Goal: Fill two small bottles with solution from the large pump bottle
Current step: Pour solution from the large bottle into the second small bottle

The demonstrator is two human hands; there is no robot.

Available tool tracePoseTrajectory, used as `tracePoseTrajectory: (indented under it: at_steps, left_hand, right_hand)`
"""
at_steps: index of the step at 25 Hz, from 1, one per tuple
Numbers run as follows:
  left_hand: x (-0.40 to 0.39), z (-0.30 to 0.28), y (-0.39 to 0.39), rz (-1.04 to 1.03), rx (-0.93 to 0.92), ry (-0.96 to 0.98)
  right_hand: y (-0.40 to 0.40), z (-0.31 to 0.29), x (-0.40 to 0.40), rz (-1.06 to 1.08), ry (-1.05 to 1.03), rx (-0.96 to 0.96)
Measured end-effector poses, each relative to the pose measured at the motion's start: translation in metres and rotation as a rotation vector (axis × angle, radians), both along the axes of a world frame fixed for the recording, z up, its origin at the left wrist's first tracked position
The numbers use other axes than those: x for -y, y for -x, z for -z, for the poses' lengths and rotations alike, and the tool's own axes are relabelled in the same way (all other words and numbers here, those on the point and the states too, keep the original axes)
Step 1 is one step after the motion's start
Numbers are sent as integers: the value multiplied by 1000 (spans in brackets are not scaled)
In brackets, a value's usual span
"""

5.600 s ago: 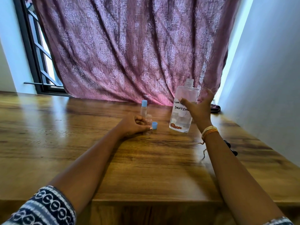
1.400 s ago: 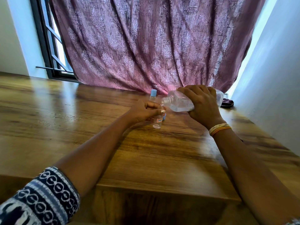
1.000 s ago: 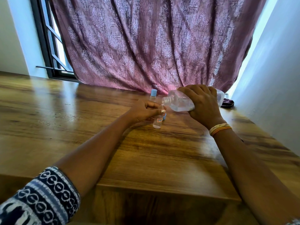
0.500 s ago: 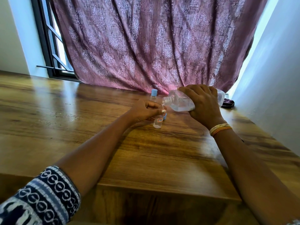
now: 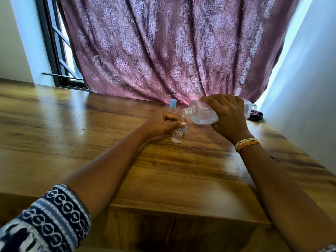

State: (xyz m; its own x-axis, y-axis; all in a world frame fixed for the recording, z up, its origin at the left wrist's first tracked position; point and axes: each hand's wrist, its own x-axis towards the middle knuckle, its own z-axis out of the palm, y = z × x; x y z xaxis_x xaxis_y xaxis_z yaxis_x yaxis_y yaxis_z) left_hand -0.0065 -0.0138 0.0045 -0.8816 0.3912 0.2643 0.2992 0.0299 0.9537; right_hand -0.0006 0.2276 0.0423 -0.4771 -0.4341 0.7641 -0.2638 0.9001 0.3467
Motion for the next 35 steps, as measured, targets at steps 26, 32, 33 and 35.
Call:
tracePoseTrajectory:
  at_steps: [26, 32, 33, 35]
  left_hand:
    - [-1, -3, 2, -52, -67, 77]
    - [-1, -2, 3, -53, -61, 66]
    - [0, -2, 3, -50, -59, 65]
    - [0, -1, 3, -46, -52, 65]
  right_hand:
    - [-7, -3, 3, -12, 29, 25]
    - [-6, -3, 3, -2, 20, 32]
    - [-5, -3, 2, -1, 18, 31]
    - [-5, -3, 2, -2, 19, 30]
